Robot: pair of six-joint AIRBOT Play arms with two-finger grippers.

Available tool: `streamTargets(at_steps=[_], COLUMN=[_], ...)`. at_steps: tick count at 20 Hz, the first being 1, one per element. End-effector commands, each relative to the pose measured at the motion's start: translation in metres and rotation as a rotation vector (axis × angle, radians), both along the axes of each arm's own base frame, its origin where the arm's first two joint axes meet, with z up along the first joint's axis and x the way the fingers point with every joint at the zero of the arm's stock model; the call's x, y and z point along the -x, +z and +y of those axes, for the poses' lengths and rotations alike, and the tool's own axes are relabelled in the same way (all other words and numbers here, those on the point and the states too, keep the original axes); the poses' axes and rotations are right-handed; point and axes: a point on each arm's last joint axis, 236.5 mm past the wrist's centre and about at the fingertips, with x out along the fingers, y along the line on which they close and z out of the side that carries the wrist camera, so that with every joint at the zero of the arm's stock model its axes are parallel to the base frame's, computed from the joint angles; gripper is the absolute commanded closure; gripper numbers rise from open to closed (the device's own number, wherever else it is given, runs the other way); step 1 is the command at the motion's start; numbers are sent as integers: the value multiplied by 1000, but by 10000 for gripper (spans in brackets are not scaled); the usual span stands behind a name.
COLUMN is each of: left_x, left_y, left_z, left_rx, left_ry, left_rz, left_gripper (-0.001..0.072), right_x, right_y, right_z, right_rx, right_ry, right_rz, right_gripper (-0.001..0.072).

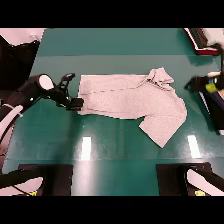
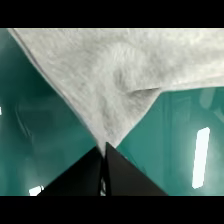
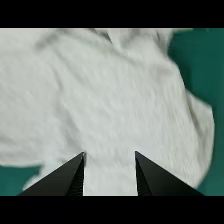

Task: Fold the shirts.

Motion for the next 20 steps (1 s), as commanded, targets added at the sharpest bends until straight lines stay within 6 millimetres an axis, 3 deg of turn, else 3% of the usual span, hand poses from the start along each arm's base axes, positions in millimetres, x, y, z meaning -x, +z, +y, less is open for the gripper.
streamTargets(at_steps=[1, 3, 7, 11, 14, 20], left_x=[-8, -8, -4, 0, 4, 6], left_y=[36, 44, 44, 42, 41, 41], left_z=[4, 4, 4, 5, 5, 5], left_rx=[-1, 5, 3, 1, -2, -3], left_ry=[-13, -11, -18, -23, -29, -31], left_rz=[-127, -150, -133, -118, -102, -95], left_gripper=[684, 684, 684, 684, 684, 684], right_x=[66, 86, 91, 93, 82, 59], right_y=[-73, -103, -128, -150, -158, -155], right_z=[-30, -42, -65, -55, -43, -48], right_rx=[-19, -47, -42, -72, -56, -20], right_ry=[-111, -190, -298, -272, -225, -246], right_rz=[224, 281, 257, 332, 322, 232], right_gripper=[363, 362, 362, 362, 362, 366])
